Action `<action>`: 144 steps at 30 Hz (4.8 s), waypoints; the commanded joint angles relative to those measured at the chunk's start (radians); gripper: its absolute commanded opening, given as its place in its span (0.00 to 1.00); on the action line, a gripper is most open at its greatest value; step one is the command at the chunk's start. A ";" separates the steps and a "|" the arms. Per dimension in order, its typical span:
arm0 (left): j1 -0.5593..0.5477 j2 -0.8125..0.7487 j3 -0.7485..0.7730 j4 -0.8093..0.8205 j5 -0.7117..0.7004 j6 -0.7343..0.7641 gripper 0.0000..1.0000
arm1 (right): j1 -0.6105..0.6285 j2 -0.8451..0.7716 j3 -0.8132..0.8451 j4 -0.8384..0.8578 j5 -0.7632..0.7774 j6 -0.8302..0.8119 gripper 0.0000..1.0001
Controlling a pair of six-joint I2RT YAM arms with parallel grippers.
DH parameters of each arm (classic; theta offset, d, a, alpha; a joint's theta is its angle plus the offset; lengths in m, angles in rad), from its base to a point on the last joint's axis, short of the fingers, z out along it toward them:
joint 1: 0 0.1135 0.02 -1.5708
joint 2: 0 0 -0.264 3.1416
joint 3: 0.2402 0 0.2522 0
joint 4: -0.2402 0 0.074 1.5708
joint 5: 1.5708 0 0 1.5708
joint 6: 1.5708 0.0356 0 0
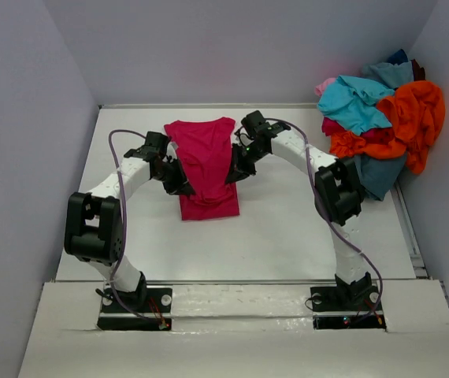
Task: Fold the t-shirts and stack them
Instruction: Fold the tshirt
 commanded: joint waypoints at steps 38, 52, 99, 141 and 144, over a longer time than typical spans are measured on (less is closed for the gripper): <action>0.068 0.286 0.339 -0.017 -0.046 0.024 0.06 | -0.103 0.324 0.484 -0.153 -0.059 -0.097 0.23; 0.068 0.301 0.314 0.015 -0.110 0.016 0.67 | -0.103 0.318 0.470 -0.143 -0.051 -0.121 0.63; -0.072 0.226 0.265 -0.051 -0.119 0.056 0.72 | -0.008 0.208 0.274 -0.118 -0.015 -0.122 0.07; -0.072 0.464 0.564 0.004 -0.351 0.018 0.71 | -0.045 0.349 0.552 -0.092 0.111 -0.075 0.55; -0.072 0.468 0.573 -0.002 -0.354 0.019 0.71 | -0.045 0.349 0.553 -0.094 0.119 -0.076 0.55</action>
